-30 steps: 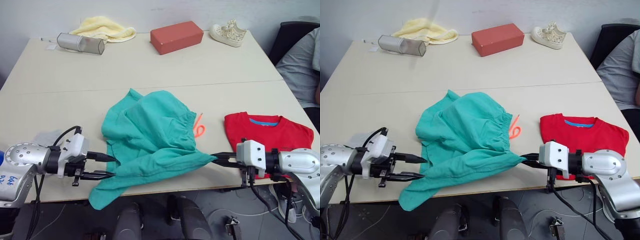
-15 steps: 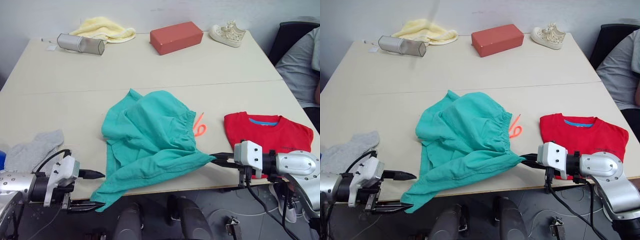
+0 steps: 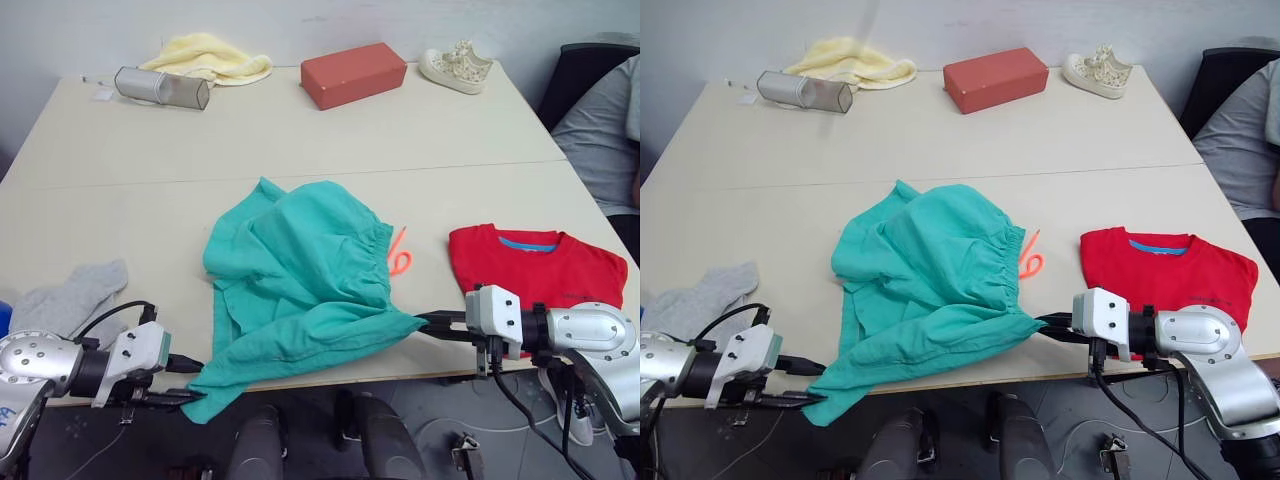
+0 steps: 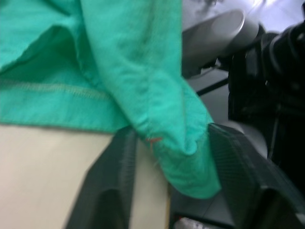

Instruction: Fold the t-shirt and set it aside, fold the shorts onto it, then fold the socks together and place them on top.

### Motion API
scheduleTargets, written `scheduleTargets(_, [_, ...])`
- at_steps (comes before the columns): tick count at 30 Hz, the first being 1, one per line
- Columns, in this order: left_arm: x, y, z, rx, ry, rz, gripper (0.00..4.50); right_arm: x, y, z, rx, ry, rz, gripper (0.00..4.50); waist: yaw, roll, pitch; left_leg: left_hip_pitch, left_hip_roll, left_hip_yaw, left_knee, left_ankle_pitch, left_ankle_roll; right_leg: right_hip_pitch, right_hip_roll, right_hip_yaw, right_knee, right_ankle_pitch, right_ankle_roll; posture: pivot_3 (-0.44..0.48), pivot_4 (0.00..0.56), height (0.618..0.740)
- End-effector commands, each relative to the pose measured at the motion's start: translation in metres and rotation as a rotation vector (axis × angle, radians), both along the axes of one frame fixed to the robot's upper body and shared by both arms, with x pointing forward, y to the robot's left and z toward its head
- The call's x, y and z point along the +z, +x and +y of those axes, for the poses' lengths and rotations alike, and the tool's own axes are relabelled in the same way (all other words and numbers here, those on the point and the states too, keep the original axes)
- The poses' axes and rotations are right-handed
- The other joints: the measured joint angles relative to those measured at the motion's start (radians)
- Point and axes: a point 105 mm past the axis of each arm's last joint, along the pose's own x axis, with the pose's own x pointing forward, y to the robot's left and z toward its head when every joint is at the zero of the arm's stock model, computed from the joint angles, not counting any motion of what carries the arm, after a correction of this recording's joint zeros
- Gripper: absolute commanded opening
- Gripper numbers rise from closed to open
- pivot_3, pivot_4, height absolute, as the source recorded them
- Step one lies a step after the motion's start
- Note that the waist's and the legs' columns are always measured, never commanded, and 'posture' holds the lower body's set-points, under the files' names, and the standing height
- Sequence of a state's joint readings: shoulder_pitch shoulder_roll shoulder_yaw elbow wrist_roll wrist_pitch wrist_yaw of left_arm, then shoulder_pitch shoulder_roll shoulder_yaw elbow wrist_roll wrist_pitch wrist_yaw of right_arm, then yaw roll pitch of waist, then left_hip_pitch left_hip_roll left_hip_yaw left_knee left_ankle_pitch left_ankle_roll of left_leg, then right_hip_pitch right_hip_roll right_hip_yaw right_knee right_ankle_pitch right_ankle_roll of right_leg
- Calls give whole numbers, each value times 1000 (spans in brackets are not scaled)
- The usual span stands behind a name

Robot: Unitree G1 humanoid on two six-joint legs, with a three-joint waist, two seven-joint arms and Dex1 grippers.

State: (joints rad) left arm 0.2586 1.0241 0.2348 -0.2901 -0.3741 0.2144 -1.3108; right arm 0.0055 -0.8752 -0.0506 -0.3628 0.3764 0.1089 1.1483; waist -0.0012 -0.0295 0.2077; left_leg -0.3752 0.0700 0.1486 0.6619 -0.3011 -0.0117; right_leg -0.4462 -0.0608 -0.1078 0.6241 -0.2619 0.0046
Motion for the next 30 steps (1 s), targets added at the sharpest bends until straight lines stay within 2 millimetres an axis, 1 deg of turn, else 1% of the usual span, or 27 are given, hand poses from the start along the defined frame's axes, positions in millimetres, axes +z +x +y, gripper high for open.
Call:
scheduleTargets(1, [5, 10, -6, -27, -18, -50, 790, 15, 0, -4, 10, 23, -54, 0, 0, 0, 0, 0, 0, 0, 0, 0, 0, 0, 0, 0, 0, 0, 0, 0, 150, 740])
scheduleTargets(3, [10, 16, -13, -19, -79, -63, 57, 18, 0, -6, 9, 29, -61, 0, 1, 0, 0, 0, 0, 0, 0, 0, 1, 0, 0, 0, 0, 0, 0, 0, 150, 740])
scheduleTargets(6, [24, 27, -13, -22, -114, -102, 18, 24, 0, -7, 12, 42, -82, 0, 1, 0, 0, 0, 0, 1, 0, 1, 2, 0, 0, 0, 0, 0, 0, 0, 150, 740])
scheduleTargets(7, [32, 36, -11, -6, -122, -138, 18, 27, 1, -8, 13, 51, -100, 0, 1, 0, 0, 0, 0, 1, 0, 1, 3, 0, 0, 0, 0, 0, 0, 0, 150, 740])
scheduleTargets(10, [74, 86, 1, 127, -180, -362, 18, 42, 11, -14, -9, 82, -193, 0, 4, 0, 0, 0, 0, 1, 0, 1, 2, 0, 0, 0, 2, 1, 0, 0, 150, 740])
scheduleTargets(12, [99, 112, 10, 184, -189, -494, 18, 54, 23, -21, -46, 80, -277, 0, 4, 0, 0, 1, -1, 0, 1, 2, 2, 1, 0, 0, 2, 2, 1, 0, 150, 740])
scheduleTargets(13, [110, 122, 14, 195, -179, -551, 18, 60, 29, -25, -66, 83, -308, 0, 4, 0, 0, 1, -1, 1, 1, 3, 3, 1, 0, 0, 2, 2, 1, 0, 150, 740])
scheduleTargets(15, [126, 133, 19, 185, -156, -658, 18, 69, 38, -30, -91, 84, -367, 0, 0, 0, 0, 1, -2, 1, 1, 5, 6, 1, 0, 1, 3, 2, 2, 0, 150, 740])
scheduleTargets(17, [137, 139, 23, 188, -156, -725, 18, 73, 41, -34, -101, 83, -389, 0, -4, 0, 0, 2, -2, 3, 1, 3, 5, 1, 0, 1, 4, 3, 2, 0, 150, 740])
scheduleTargets(18, [137, 139, 25, 179, -153, -731, 18, 73, 40, -35, -100, 82, -388, 0, -5, 0, 0, 2, -1, 4, 1, 2, 3, 1, 0, 1, 5, 3, 2, 0, 150, 740])
scheduleTargets(19, [130, 133, 25, 141, -147, -701, 18, 70, 36, -35, -89, 85, -368, 0, -5, 0, 0, 2, -1, 5, 0, 3, 0, 0, 0, 1, 4, 3, 2, 0, 150, 740])
scheduleTargets(21, [112, 117, 26, 64, -125, -623, 18, 63, 26, -33, -58, 86, -321, 0, -6, 0, 0, 2, -1, 6, 0, 3, -1, 0, 1, 1, 4, 0, 3, 0, 150, 740])
scheduleTargets(24, [89, 98, 26, 16, -110, -498, 18, 51, 12, -30, -15, 92, -235, 0, -5, 0, 0, 3, 1, 9, 0, 0, -2, -1, 1, 2, 5, -3, 5, 0, 150, 740])
scheduleTargets(26, [55, 65, 28, -21, -74, -283, 18, 32, -6, -27, 12, 76, -83, 0, -6, 0, 0, 1, 2, 9, 2, -1, -1, -1, 1, 2, 4, -4, 5, 0, 150, 740])
scheduleTargets(27, [46, 54, 27, -29, -66, -216, 18, 27, -12, -26, 18, 71, -30, 0, -7, 0, 0, 2, 2, 9, 2, -2, 0, -1, 2, 3, 4, -4, 5, 0, 150, 740])
scheduleTargets(28, [38, 41, 24, -35, -77, -133, 18, 17, -21, -27, 26, 44, 48, 0, -5, 0, 0, 3, 2, 10, 2, -4, 1, -1, 1, 4, 4, -4, 7, 0, 150, 740])
scheduleTargets(30, [30, 27, 15, -52, -98, -47, 18, 5, -32, -28, 45, -5, 153, 0, -1, 0, 0, 5, 2, 9, 3, -8, 3, 1, 0, 4, 4, -5, 7, 0, 150, 740])
